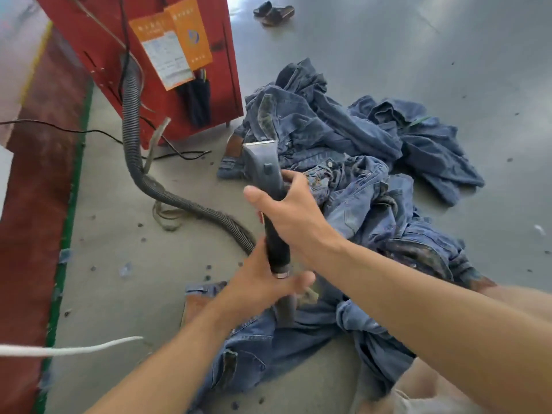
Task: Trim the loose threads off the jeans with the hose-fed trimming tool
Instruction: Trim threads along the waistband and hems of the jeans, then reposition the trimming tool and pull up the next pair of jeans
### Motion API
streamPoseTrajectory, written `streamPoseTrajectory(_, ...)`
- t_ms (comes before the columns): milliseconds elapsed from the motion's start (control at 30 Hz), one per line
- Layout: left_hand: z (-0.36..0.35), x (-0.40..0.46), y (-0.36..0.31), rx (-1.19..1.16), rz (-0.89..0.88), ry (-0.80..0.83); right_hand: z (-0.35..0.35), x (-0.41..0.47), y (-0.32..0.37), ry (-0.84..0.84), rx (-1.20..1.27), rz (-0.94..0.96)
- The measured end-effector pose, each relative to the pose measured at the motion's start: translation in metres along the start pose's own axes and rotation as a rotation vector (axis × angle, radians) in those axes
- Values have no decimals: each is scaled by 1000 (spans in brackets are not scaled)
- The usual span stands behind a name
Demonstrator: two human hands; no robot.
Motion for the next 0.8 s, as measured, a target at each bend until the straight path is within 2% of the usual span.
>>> streamPoseTrajectory(67, -2, 10, -8, -78, 76, -194, 4, 9, -1, 11, 23, -66)
streamPoseTrajectory(100, -1, 11, -9, -60, 95, -232, 8, 11, -2, 30, 0, -101)
streamPoseTrajectory(200, 0, 13, -7, -52, 123, -186, 26, 3, -10, 66, -172, -203)
streamPoseTrajectory(267, -7, 12, -7, -70, 162, -158, 36, -1, -13, 65, -222, -207)
streamPoseTrajectory(367, -16, 9, -11, 151, 223, -330, 38, -2, -11, 28, -247, -162)
streamPoseTrajectory(467, -21, 8, -22, 427, 216, -524, 34, -4, -3, -32, -472, -52)
streamPoseTrajectory(600, -20, 14, -30, 462, 239, -521, 29, -4, 8, -27, -563, -10)
streamPoseTrajectory(700, -18, 16, -30, 453, 191, -500, 25, -7, 8, -5, -645, 63)
streamPoseTrajectory(800, -13, 19, -23, 507, 195, -474, 28, -4, 4, 40, -645, 17)
Point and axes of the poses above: each hand's wrist, its own x-axis towards the middle knuckle, its own z-axis out of the back of the hand, y = z × x, the point moved 3 cm from there along x, towards the middle knuckle, and after that the axes turned 15 degrees about x, right-handed, at the moved point
